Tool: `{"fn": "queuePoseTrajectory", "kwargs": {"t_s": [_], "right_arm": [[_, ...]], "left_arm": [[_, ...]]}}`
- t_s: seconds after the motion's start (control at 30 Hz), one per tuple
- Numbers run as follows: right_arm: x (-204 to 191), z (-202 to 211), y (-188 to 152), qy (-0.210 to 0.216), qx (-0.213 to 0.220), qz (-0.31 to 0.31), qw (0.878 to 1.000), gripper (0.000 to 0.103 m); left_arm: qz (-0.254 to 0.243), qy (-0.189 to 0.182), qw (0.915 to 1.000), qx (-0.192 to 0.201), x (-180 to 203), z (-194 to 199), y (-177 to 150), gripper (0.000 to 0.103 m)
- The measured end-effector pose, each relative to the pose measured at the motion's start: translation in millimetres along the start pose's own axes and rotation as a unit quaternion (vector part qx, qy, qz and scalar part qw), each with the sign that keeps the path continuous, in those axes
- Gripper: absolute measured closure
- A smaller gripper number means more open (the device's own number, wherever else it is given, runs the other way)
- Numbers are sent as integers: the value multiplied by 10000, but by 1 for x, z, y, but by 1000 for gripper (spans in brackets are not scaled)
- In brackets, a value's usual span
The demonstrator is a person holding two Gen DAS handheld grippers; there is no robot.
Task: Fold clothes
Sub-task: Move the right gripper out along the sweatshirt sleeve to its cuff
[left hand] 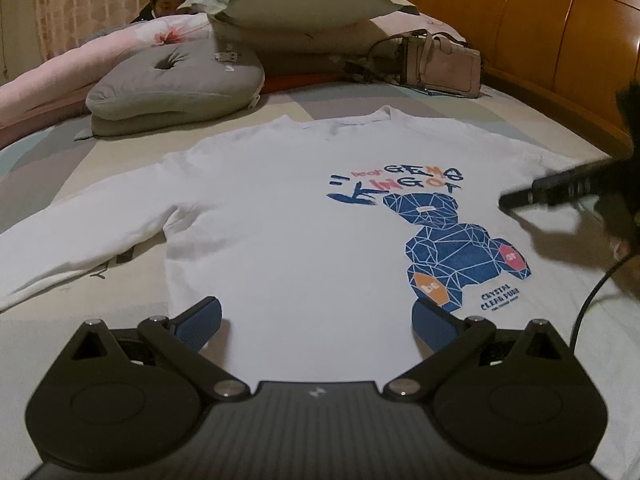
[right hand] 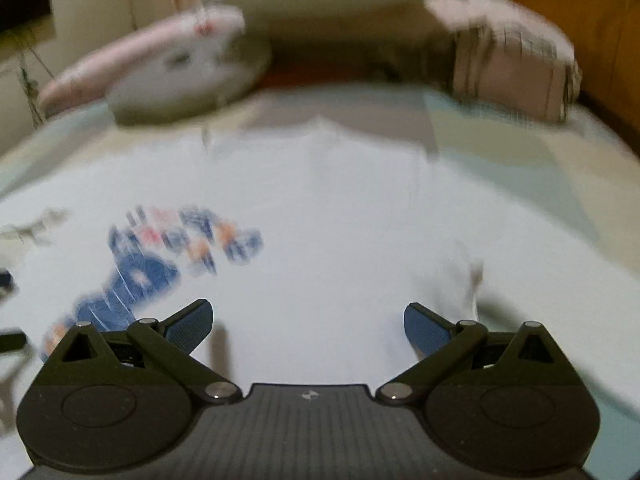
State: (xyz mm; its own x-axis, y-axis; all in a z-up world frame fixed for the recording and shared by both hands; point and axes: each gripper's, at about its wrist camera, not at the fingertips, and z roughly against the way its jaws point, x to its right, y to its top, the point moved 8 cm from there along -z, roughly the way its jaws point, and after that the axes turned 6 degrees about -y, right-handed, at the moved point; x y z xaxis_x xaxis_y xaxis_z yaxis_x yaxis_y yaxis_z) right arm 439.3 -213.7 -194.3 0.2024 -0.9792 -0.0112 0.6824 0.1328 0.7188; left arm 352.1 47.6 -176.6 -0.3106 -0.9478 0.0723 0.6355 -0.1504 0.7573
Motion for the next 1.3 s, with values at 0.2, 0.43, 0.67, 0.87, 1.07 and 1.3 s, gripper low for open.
{"fn": "queuePoseTrajectory", "kwargs": {"t_s": [0.2, 0.43, 0.67, 0.87, 1.07, 1.3], "right_arm": [[2, 15, -7, -225, -264, 201, 9992, 0], [57, 89, -29, -669, 501, -985, 9916, 0], [167, 146, -98, -1417, 891, -3050, 9375, 0], [207, 132, -116, -1402, 973, -3741, 9115, 0], [228, 113, -103, -1595, 1302, -3919, 8967, 0], [255, 110, -104, -1522, 2172, -4471, 8542, 0]], "left_arm": [[-18, 9, 10000, 43, 1, 1, 1, 2], [-61, -40, 9998, 161, 5, 7, 4, 2], [-148, -30, 9998, 116, 10, 5, 3, 2], [-184, -7, 9998, 22, 10, 0, 0, 2], [-209, -18, 9998, -65, 11, -3, -4, 2], [-198, -33, 9998, -79, 10, -5, -5, 2]]}}
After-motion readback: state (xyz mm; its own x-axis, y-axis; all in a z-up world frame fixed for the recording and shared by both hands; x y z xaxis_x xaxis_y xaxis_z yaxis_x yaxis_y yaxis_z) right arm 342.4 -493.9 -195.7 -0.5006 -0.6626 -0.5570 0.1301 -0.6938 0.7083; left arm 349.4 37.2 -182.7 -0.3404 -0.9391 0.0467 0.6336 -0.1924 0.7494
